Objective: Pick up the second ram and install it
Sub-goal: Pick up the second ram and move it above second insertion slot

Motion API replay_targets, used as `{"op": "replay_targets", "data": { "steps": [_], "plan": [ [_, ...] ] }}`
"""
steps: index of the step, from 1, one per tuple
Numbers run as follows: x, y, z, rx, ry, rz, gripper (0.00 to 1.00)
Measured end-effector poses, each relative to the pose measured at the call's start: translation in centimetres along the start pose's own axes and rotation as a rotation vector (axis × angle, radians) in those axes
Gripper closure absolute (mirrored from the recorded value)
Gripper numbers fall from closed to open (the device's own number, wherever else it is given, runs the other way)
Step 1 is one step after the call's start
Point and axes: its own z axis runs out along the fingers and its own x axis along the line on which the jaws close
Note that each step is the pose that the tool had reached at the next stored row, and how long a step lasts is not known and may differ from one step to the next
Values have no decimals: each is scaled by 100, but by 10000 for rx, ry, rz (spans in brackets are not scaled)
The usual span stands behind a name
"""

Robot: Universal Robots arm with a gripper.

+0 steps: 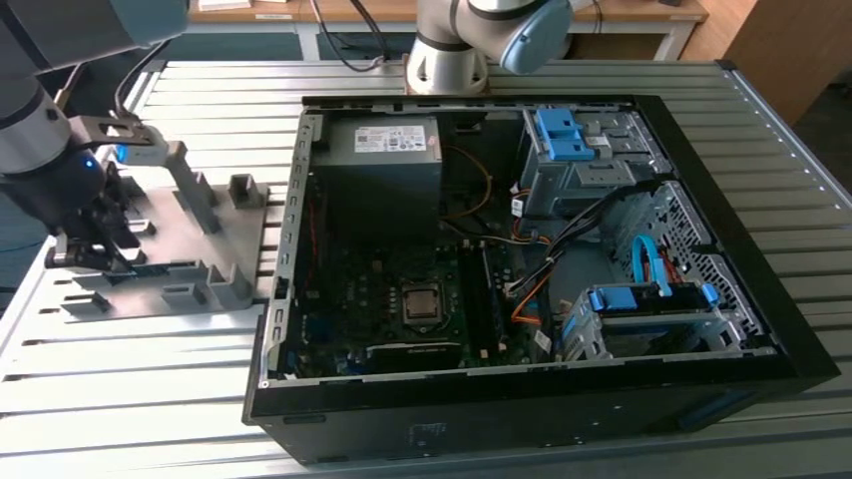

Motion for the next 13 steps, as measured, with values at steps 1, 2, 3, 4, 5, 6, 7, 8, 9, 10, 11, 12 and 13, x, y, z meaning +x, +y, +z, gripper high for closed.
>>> {"op": "replay_targets", "data": {
  "steps": [1,2,3,4,5,6,7,8,9,10,11,12,13],
  "plan": [
    [1,-1,19,-1,0,0,59],
    [1,-1,37,-2,0,0,59],
    [3,-2,55,-3,0,0,59],
    [3,-3,73,-3,0,-3,59],
    [4,-4,91,-4,0,-8,59],
    [5,-5,109,-5,0,-11,59],
    [6,-5,128,-6,0,-15,59],
    [7,-6,145,-8,0,-20,59],
    [8,-7,164,-9,1,-24,59],
    [9,-8,182,-9,1,-28,59],
    [10,-9,198,-9,1,-31,59],
    [11,-9,212,-9,1,-33,59],
    [12,-10,222,-10,1,-36,59]
  ]
}}
